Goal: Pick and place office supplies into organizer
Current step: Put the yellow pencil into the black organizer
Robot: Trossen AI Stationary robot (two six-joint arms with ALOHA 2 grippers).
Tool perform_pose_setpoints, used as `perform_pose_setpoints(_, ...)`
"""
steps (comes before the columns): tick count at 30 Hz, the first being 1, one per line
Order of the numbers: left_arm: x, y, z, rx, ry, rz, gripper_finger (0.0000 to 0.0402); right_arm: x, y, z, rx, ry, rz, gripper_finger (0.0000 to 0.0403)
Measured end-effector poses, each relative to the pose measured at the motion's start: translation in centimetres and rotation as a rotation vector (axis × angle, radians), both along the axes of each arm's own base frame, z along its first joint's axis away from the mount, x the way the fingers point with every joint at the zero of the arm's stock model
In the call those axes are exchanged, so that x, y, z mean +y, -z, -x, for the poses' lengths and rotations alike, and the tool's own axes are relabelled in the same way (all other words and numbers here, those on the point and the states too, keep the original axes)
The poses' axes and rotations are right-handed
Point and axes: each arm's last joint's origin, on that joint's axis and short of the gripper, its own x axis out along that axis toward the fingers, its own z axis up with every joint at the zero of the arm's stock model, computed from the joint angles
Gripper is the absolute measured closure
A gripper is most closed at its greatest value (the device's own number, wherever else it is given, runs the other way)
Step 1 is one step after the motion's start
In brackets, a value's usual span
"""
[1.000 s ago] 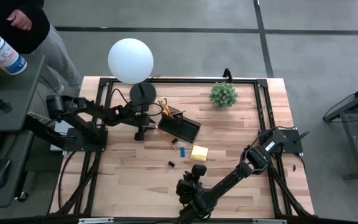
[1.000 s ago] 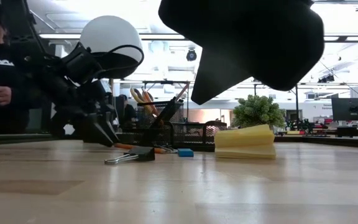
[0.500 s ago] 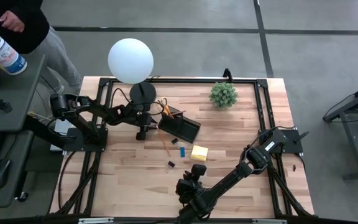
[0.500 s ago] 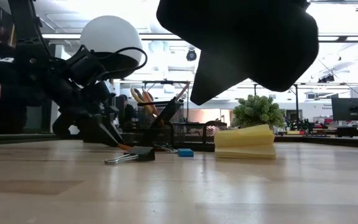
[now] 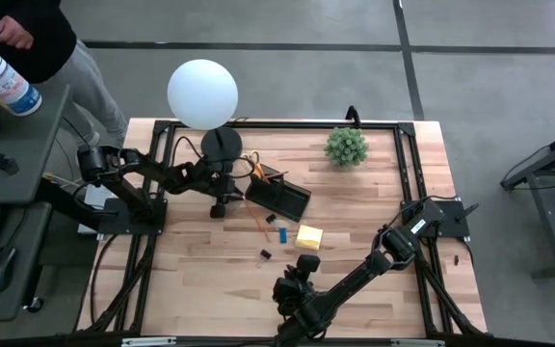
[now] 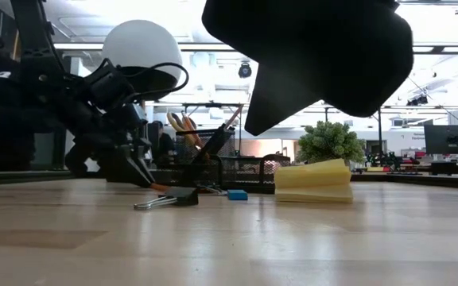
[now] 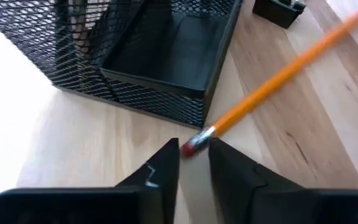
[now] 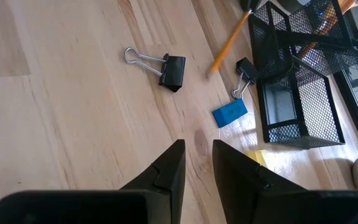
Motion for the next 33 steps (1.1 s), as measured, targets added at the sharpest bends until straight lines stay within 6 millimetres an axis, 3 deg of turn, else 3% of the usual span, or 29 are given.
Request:
perform_pose_setpoints(8,-0.15,0.07,0.06,-0.003,0.024,0.028,0.0396,0.00,0.01,0.00,0.010,-0.010,0.005,0.0325)
perform_pose_setpoints(18,-0.33,0.15,0.14,-0.005,0.042,0.077,0.0399,0.01,0.00,0.00,0.010,-0.010,0.005,0.0325)
perform_pose_setpoints(33,-0.13,0.08,0.09,0.002,0.015,0.015,0.0302,0.02,0.02,0.00,0.012,-0.009,0.002,0.0325)
